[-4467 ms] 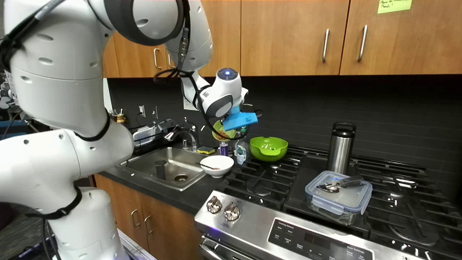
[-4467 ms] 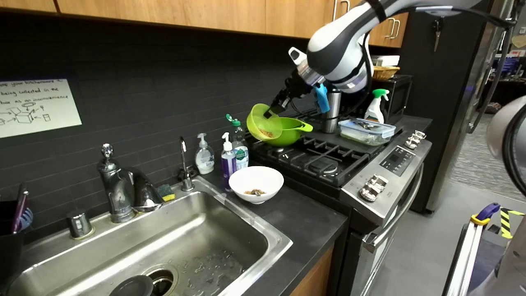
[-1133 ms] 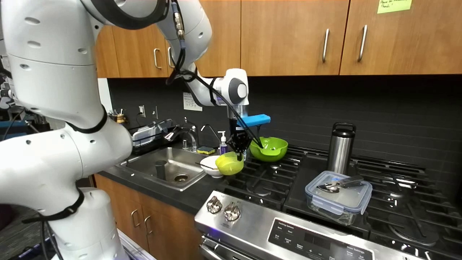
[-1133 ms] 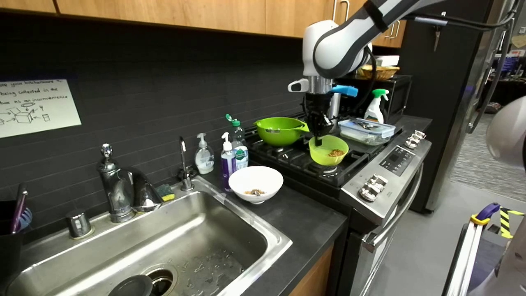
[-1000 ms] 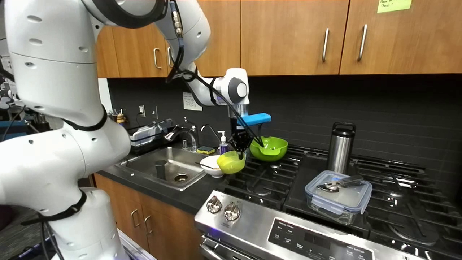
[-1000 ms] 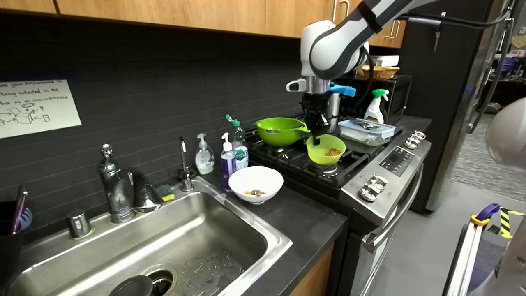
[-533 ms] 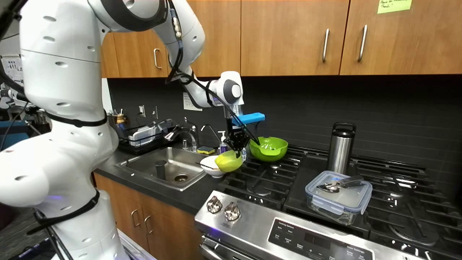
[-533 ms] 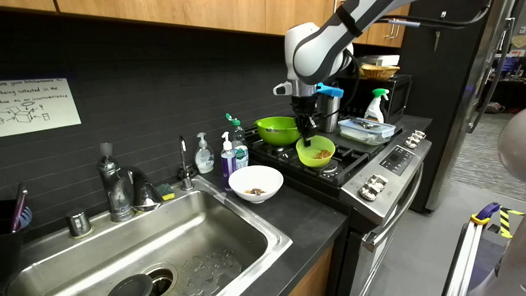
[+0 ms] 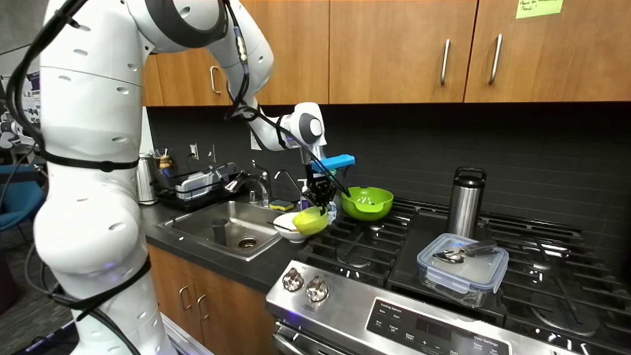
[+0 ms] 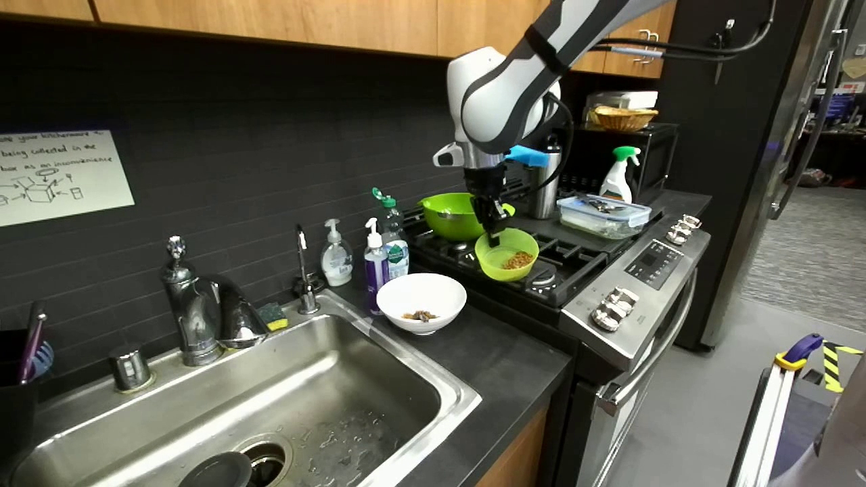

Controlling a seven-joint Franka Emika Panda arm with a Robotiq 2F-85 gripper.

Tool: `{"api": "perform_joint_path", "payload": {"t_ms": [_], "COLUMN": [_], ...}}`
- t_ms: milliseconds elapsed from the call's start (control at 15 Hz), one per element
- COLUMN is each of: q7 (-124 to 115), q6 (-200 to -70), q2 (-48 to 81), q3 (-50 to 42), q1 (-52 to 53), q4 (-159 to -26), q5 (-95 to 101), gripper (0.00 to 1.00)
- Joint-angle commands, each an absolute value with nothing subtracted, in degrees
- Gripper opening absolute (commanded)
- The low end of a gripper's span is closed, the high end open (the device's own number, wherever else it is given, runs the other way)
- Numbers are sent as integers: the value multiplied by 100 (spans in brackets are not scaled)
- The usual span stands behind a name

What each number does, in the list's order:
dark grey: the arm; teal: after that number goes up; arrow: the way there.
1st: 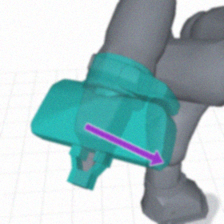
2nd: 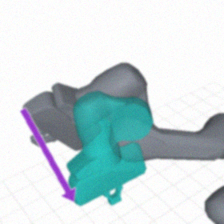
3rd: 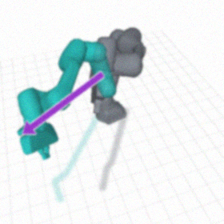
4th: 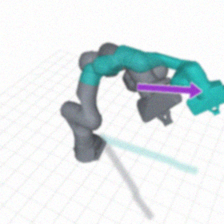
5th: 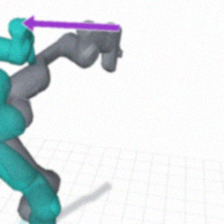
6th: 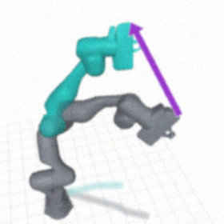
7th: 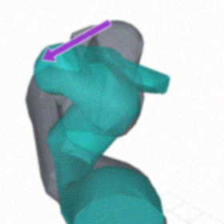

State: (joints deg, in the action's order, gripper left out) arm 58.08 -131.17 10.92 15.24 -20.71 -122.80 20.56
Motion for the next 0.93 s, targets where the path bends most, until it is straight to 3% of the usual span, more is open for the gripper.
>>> {"api": "perform_joint_path", "payload": {"t_ms": [0, 867], "q7": [5847, 5738], "q6": [-13148, -13604], "q2": [1108, 1467], "q3": [817, 263], "q1": [-1251, -416], "q4": [-12159, -11783], "q5": [1908, 2069], "gripper": [1, 1]}}
